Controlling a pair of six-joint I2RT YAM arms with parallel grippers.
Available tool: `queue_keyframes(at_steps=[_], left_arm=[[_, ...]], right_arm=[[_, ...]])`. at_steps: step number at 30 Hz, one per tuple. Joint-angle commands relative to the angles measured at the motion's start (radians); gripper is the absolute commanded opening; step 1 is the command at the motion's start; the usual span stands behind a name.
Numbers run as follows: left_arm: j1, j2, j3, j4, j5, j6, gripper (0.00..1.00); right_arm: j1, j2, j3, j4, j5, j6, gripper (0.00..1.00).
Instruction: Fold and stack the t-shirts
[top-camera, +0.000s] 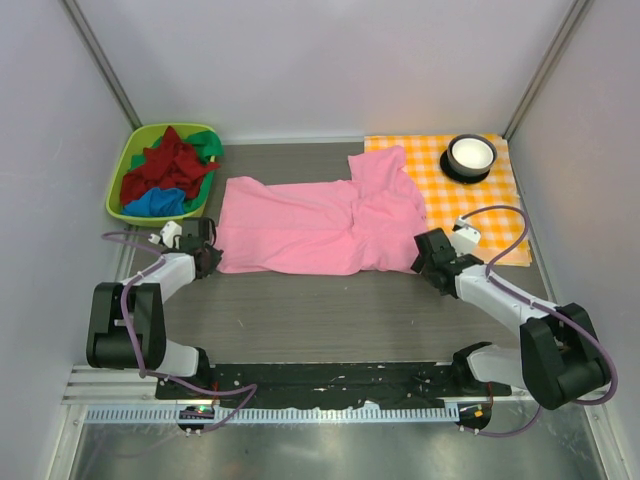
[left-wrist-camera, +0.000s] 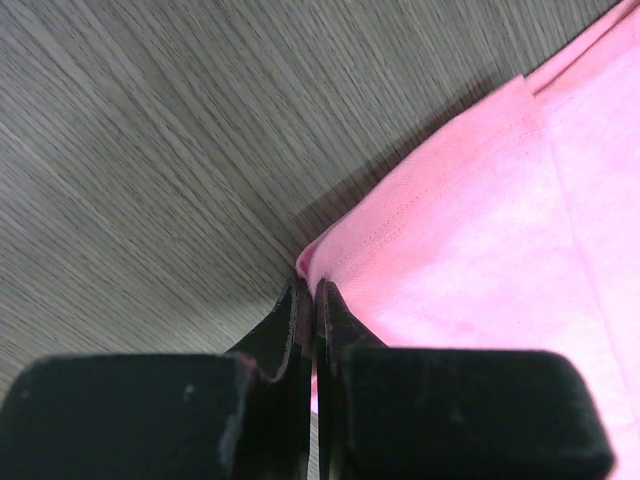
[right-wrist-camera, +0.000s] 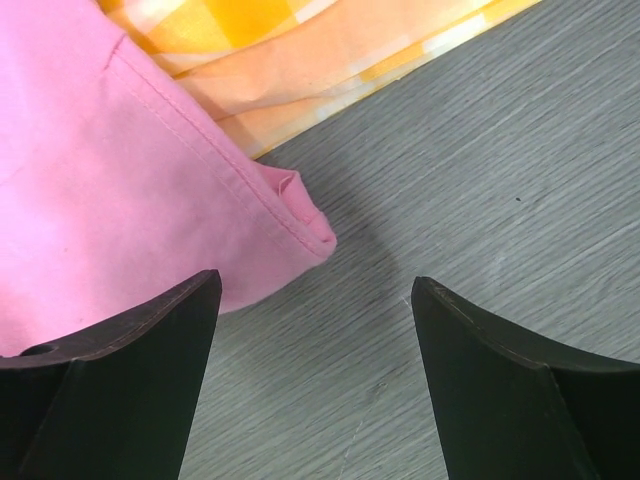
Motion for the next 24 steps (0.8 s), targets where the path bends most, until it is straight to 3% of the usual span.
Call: queue_keyframes(at_steps=[1, 14, 17, 19, 20, 22, 23, 24], left_arm=[[0.011, -0.003, -0.033, -0.068, -0.015, 0.017, 0.00], [0.011, 0.019, -0.031, -0.065, -0.014, 0.014, 0.01], [0.011, 0.007, -0.031, -0.066, -0.005, 0.016, 0.01], [0.011, -0.006, -0.031, -0.083, -0.011, 0.019, 0.01], [0.011, -0.021, -0.033, -0.097, -0.014, 0.017, 0.01], [0.011, -0.039, -0.040, -0.111, -0.018, 0.017, 0.02], [0.011, -0.062, -0.042, -0.132, -0.020, 0.017, 0.02], [0.011, -0.073, -0.047, -0.146, -0.025, 0.017, 0.02]], right_arm=[[-0.005, -0.025, 0.052, 0.044, 0.010, -0.012, 0.82], [-0.026, 0.181, 0.065, 0.157, 0.053, 0.008, 0.76], [-0.055, 0.214, 0.080, 0.165, 0.033, 0.008, 0.65], [-0.063, 0.221, 0.089, 0.162, 0.015, -0.002, 0.50], [-0.066, 0.220, 0.089, 0.151, 0.013, -0.003, 0.38], [-0.066, 0.206, 0.086, 0.130, 0.019, -0.008, 0.25], [-0.066, 0.197, 0.082, 0.099, 0.022, -0.009, 0.11], [-0.066, 0.180, 0.078, 0.079, 0.027, -0.012, 0.04]])
